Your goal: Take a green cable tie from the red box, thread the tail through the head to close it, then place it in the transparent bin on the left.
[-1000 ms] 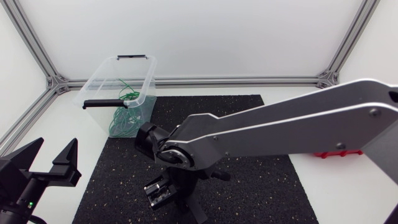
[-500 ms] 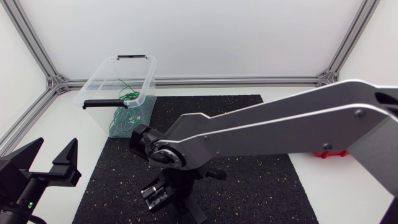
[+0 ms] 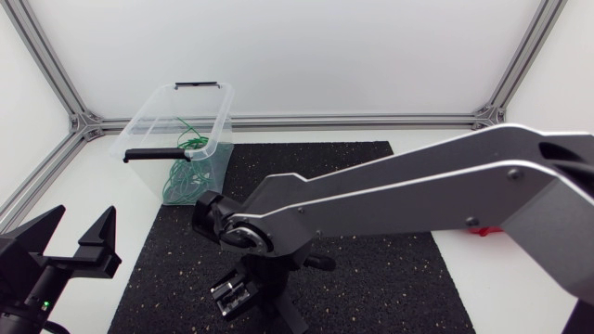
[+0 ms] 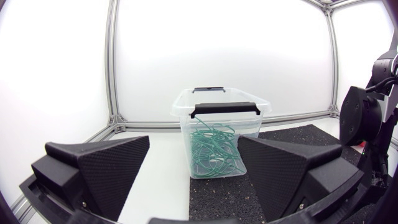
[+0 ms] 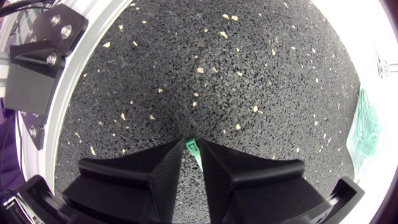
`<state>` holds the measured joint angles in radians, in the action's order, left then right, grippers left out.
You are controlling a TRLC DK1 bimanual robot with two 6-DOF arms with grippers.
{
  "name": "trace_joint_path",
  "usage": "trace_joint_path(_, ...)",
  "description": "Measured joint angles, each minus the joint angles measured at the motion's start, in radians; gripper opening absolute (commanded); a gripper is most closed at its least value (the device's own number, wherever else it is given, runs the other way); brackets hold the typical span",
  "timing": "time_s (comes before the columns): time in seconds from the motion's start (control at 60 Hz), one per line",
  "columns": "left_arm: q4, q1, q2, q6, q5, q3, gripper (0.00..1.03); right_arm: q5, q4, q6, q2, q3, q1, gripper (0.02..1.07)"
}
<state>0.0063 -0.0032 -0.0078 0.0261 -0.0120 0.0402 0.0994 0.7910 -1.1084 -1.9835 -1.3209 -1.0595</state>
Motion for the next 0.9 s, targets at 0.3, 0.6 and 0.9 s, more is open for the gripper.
trace_joint_path(0.3,0.0,0.0,0.0,0.0,0.0,0.0,0.99,-0.003,0.051,0.0,-0.006,-0.031,0.0,0.17)
trace_joint_path(0.6,0.0,-0.013,0.0,0.0,0.0,0.0,0.99,0.109,0.132,0.031,0.06,-0.119,0.057,0.16)
trace_joint_path(0.9,0.049,-0.049,0.0,-0.004,0.001,0.0,0.97,0.344,0.33,0.065,0.138,-0.29,0.17,0.16)
